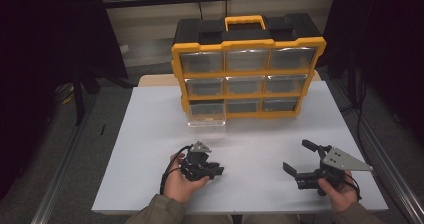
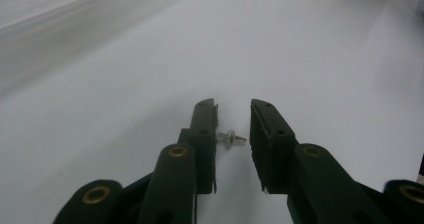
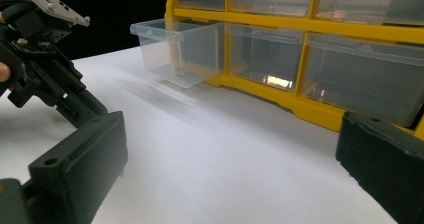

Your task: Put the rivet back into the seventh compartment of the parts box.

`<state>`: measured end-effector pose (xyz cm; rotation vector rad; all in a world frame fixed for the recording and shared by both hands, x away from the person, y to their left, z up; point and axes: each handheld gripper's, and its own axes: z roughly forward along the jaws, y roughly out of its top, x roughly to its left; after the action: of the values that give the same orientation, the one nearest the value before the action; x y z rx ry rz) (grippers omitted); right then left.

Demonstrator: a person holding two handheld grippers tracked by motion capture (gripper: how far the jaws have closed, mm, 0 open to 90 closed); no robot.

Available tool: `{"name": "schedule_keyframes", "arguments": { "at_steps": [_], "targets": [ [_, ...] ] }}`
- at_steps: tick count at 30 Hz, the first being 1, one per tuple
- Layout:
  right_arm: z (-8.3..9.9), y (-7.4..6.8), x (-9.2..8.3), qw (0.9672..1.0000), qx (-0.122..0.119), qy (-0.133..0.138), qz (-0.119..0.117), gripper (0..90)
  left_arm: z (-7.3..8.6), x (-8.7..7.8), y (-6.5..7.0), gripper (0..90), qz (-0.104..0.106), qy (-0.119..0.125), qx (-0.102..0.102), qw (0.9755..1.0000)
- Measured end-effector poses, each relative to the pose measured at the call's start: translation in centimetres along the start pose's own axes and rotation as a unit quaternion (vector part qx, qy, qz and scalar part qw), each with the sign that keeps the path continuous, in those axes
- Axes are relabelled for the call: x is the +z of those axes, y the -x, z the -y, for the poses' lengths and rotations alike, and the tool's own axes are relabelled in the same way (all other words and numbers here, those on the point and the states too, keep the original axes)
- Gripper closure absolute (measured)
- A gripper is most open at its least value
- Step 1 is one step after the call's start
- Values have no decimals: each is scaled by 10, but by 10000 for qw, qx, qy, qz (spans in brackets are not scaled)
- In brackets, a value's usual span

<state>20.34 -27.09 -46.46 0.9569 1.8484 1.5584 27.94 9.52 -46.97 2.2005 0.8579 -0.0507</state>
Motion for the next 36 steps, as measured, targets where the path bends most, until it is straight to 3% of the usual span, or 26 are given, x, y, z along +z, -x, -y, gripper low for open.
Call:
{"name": "schedule_keyframes", "arguments": {
  "at_steps": [13,16,26,33,36],
  "targets": [
    [0,0,0,10000,0,18,17,2,-1,3,-1,835,-62,-119,52,9999],
    [0,0,0,10000,-7,21,7,2,-1,3,2,792,5,-65,-37,10000],
    [0,0,0,10000,-14,1,8,2,-3,14,10,756,33,-55,103,9999],
    [0,0,0,10000,-2,10,22,2,-5,14,9,864,-134,-140,171,9997],
    [0,1,0,10000,-14,20,6,2,-5,13,9,865,-127,-180,142,9997]
  ]
}}
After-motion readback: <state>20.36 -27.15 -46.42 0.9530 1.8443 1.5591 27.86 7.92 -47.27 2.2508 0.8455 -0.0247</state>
